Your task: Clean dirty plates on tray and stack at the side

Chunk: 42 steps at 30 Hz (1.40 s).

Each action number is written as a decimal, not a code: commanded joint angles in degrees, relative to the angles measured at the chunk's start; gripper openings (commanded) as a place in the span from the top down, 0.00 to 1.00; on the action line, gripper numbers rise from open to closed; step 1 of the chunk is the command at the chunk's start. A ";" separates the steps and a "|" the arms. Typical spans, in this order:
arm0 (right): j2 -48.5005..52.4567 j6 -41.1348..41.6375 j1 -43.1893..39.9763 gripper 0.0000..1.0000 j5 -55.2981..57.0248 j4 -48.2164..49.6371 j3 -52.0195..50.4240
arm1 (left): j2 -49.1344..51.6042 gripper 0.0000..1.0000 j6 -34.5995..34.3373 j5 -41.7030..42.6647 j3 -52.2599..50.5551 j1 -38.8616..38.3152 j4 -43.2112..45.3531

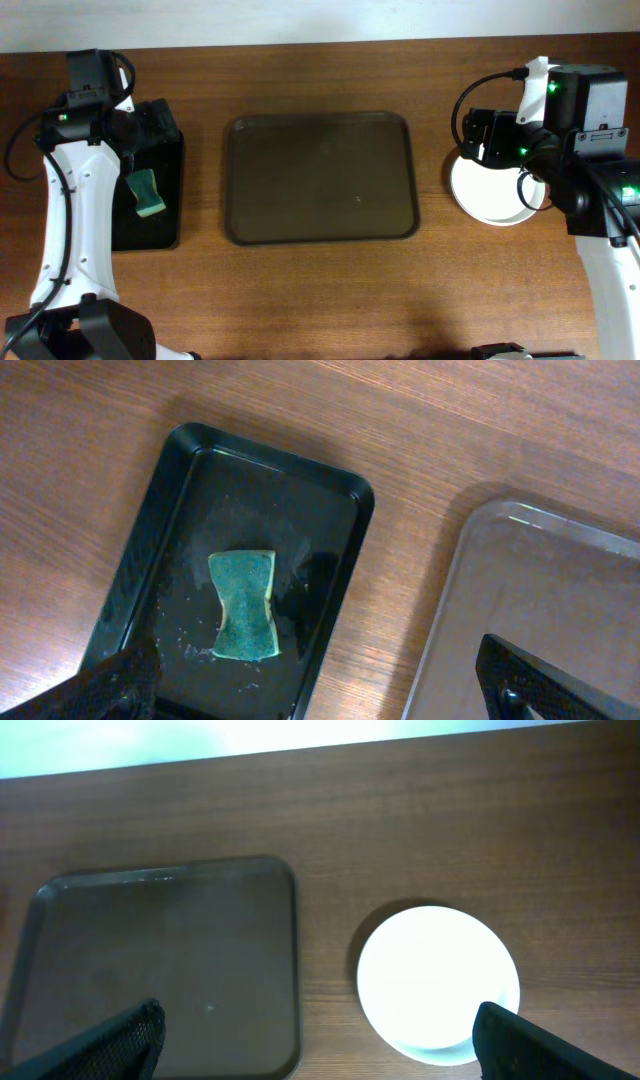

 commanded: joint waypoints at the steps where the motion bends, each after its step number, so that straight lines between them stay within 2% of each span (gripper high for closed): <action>1: 0.57 -3.78 0.11 0.02 0.44 2.43 -1.60 | -0.39 0.01 -0.26 0.57 0.44 -0.04 0.04; 3: -1.46 -6.49 0.15 0.02 0.48 7.15 -5.25 | -0.39 0.01 -0.26 0.57 0.44 -0.04 0.04; 6: -8.74 -7.37 0.11 0.01 0.44 17.00 -16.59 | -0.39 0.01 -0.26 0.57 0.44 -0.04 0.04; 13: -34.10 -9.07 -2.84 0.02 -3.13 38.16 -50.56 | -0.39 0.01 -0.26 0.57 0.44 -0.04 0.04; 18: -51.56 -9.03 -3.39 0.01 -4.76 49.53 -69.90 | -0.39 0.01 -0.26 0.57 0.44 -0.04 0.04; 23: -64.59 -9.03 -3.39 0.02 -8.00 57.37 -83.67 | -0.39 0.01 -0.26 0.57 0.44 -0.04 0.04; 28: -73.26 -9.01 -3.30 0.02 -10.54 63.69 -92.87 | -0.39 0.01 -0.26 0.57 0.44 -0.04 0.04; 34: -73.81 -9.03 -3.23 0.02 -10.34 60.22 -93.13 | -0.39 0.01 -0.26 0.57 0.44 -0.04 0.04; 42: -73.79 -9.03 -3.23 0.02 -9.70 60.33 -93.13 | -0.39 0.01 -0.26 0.57 0.44 -0.04 0.04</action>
